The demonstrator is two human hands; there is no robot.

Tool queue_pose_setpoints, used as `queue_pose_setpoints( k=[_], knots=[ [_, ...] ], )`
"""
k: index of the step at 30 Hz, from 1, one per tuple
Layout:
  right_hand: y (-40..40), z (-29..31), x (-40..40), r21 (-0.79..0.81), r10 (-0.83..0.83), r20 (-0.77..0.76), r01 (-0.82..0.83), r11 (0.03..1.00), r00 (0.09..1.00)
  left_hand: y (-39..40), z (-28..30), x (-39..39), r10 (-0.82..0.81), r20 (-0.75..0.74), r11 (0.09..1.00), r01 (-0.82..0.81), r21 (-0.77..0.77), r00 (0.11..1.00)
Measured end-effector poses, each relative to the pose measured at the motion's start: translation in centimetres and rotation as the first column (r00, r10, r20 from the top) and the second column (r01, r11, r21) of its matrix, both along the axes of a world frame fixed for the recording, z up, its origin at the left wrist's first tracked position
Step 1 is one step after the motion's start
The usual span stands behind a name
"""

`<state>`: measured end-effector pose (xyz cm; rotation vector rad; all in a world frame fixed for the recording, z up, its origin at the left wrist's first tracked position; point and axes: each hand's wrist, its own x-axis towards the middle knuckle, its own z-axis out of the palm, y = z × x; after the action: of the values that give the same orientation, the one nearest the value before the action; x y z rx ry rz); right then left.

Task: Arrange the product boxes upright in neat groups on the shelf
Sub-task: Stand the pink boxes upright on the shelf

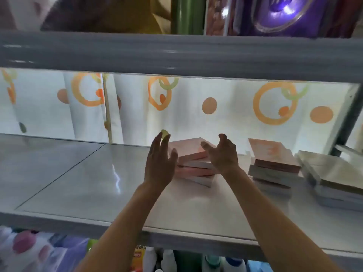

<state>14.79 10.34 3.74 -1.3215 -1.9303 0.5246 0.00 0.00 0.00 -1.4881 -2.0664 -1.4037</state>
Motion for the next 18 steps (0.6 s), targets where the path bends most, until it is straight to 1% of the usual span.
queue_pose_setpoints(
  k=[2,3,5,8,10,13,16,18],
  knots=[
    [0.3,-0.1,0.0,-0.034,-0.048,0.058,0.05,0.998,0.997,0.5,0.0,-0.9,0.015,0.053,0.998,-0.012,-0.062,0.998],
    [0.6,-0.2,0.1,-0.039,-0.056,0.071,0.059,0.998,0.996,0.9,-0.1,-1.5,0.027,0.074,0.995,-0.02,-0.095,0.997],
    [0.7,-0.3,0.1,-0.073,-0.05,0.077,0.056,0.996,0.996,1.5,-0.1,-2.5,0.015,0.163,0.991,0.008,-0.135,0.987],
    [0.9,-0.3,0.0,-0.107,-0.038,0.077,0.046,0.993,0.996,1.5,0.1,-3.2,0.003,0.325,0.99,0.042,-0.131,0.946],
    [1.0,-0.3,-0.1,-0.128,-0.038,0.067,0.047,0.991,0.997,1.1,0.2,-3.5,0.008,0.395,0.99,0.048,-0.131,0.919],
    [1.3,-0.2,-0.3,-0.164,-0.046,0.054,0.055,0.985,0.997,0.3,0.1,-3.5,0.023,0.412,0.99,0.037,-0.138,0.911],
    [1.8,-0.4,-0.3,-0.21,-0.045,0.05,0.054,0.976,0.998,-0.4,-0.1,-3.1,0.022,0.374,0.989,0.035,-0.146,0.927],
    [1.8,-0.3,-0.4,-0.222,-0.022,-0.006,0.02,0.975,1.0,-0.8,-0.2,-2.7,0.022,0.337,0.99,0.028,-0.141,0.941]
  ],
)
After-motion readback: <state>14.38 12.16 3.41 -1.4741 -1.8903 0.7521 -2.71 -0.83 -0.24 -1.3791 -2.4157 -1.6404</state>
